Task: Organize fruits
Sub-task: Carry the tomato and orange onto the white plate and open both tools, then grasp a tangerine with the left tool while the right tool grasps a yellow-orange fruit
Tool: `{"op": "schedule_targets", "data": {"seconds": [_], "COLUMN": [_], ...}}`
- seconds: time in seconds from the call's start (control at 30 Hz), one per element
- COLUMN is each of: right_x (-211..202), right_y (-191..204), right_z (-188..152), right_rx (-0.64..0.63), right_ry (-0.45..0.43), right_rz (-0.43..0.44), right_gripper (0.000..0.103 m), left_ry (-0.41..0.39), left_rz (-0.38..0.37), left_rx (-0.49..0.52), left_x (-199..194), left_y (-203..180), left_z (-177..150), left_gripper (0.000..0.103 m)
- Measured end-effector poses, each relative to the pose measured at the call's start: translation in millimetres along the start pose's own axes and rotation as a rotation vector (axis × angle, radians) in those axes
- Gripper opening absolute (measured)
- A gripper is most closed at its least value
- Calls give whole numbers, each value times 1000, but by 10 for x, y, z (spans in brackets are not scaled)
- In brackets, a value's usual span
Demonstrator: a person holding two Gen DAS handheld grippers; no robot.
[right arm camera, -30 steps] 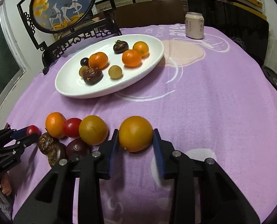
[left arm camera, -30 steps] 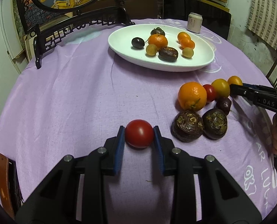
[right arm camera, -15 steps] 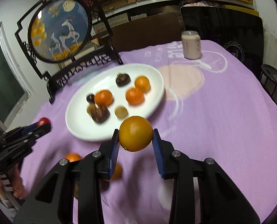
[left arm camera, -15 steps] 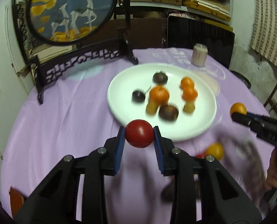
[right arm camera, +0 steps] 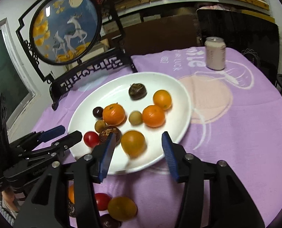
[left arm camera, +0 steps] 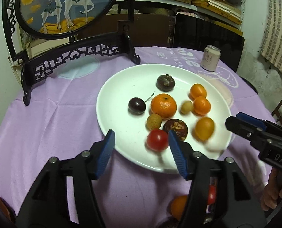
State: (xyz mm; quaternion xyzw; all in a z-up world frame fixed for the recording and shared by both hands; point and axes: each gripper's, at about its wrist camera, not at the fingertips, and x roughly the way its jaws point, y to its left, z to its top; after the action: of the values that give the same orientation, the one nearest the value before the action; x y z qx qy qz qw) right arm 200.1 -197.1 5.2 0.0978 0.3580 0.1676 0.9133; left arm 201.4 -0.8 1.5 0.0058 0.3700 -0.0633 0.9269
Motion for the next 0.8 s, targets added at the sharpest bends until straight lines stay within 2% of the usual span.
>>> {"op": "schedule_targets", "data": {"seconds": [0.1, 0.23, 0.37, 0.57, 0.8], "right_x": [-111, -228, -328, -398, -441], "right_y": [-32, -29, -6, 7, -36], "right_z": [-49, -138, -249, -400, -445], "right_rx": [9, 6, -2, -19, -5], "right_ry": [-9, -25, -28, -13, -10], "right_rz": [2, -13, -11, -26, -35], "right_gripper": [54, 59, 59, 61, 61], "left_ry": [-7, 25, 5, -12, -1], "left_rz": [20, 27, 47, 38, 10], "left_rx": [11, 19, 34, 56, 93], "left_x": [-41, -82, -228, -468, -515], "left_y": [-11, -13, -27, -43, -139], "left_z": [-51, -165, -255, -446, -567], "left_gripper": [68, 73, 86, 93, 96]}}
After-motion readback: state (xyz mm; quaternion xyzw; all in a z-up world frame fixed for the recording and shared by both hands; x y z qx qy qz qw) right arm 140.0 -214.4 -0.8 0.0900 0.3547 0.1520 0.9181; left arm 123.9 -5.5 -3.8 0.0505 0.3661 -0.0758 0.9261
